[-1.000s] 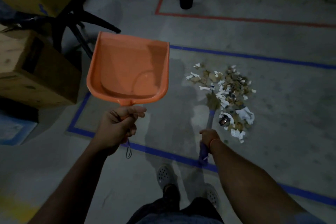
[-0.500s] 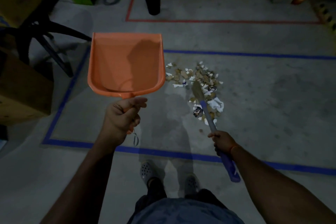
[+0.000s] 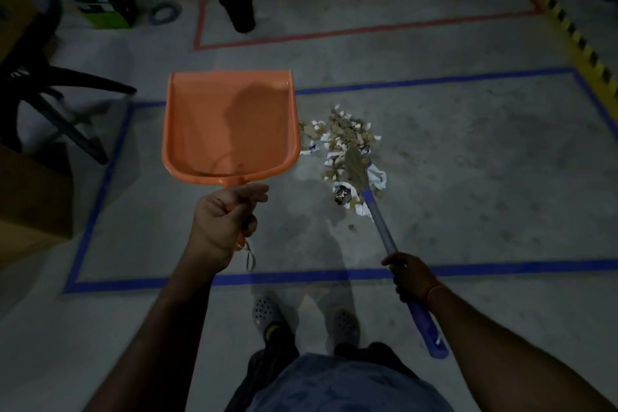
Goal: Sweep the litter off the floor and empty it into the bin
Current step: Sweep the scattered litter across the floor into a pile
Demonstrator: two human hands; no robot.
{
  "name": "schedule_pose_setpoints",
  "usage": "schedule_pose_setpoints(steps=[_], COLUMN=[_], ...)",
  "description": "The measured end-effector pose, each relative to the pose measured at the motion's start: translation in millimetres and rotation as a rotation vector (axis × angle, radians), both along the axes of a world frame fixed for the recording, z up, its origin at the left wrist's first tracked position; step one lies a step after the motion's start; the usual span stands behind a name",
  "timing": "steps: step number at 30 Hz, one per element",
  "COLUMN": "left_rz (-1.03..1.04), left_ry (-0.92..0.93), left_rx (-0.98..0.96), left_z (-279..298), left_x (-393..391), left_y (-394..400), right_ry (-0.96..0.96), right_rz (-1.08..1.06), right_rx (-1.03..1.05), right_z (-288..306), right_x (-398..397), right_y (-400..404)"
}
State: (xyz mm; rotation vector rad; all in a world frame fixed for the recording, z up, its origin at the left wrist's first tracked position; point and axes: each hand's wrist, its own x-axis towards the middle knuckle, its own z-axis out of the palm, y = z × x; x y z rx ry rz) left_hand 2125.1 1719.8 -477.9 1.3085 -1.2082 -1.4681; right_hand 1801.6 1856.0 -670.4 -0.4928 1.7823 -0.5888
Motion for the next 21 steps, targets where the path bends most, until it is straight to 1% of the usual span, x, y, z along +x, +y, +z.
schedule_pose_setpoints(steps=[4, 8, 10, 12, 15, 16, 18, 21], left_rz=[-0.04, -0.114, -0.159, -0.204, -0.291, -0.324, -0.375, -0.449], left_ry=[-0.014, 0.024, 0.001, -0.029, -0.033, -0.028, -0.022, -0.081], left_rx=[-0.023, -0.031, -0.033, -0.038, -0.023, -0.013, -0.011, -0.003], left_z=[3, 3, 1, -2, -6, -7, -10, -18], left_x=[9, 25, 36, 48, 70, 78, 97, 131], left_y=[-5, -16, -23, -32, -44, -49, -57, -65], right_ry=[-0.04, -0.003, 0.023, 0.097, 0.228, 0.238, 0.251, 0.209], right_rz=[-0.095, -0.161, -0.191, -0.175, -0.024, -0.036, -0.144, -0.301], right_rx=[-0.011, 0.016, 0.054, 0.057, 0.068, 0.066, 0.059, 0.053], right_z=[-1, -5, -8, -11, -15, -18, -18, -32], right_x=[21, 54, 75, 97, 138, 157, 202, 265], right_y=[5, 12, 18, 25, 36, 41, 49, 57])
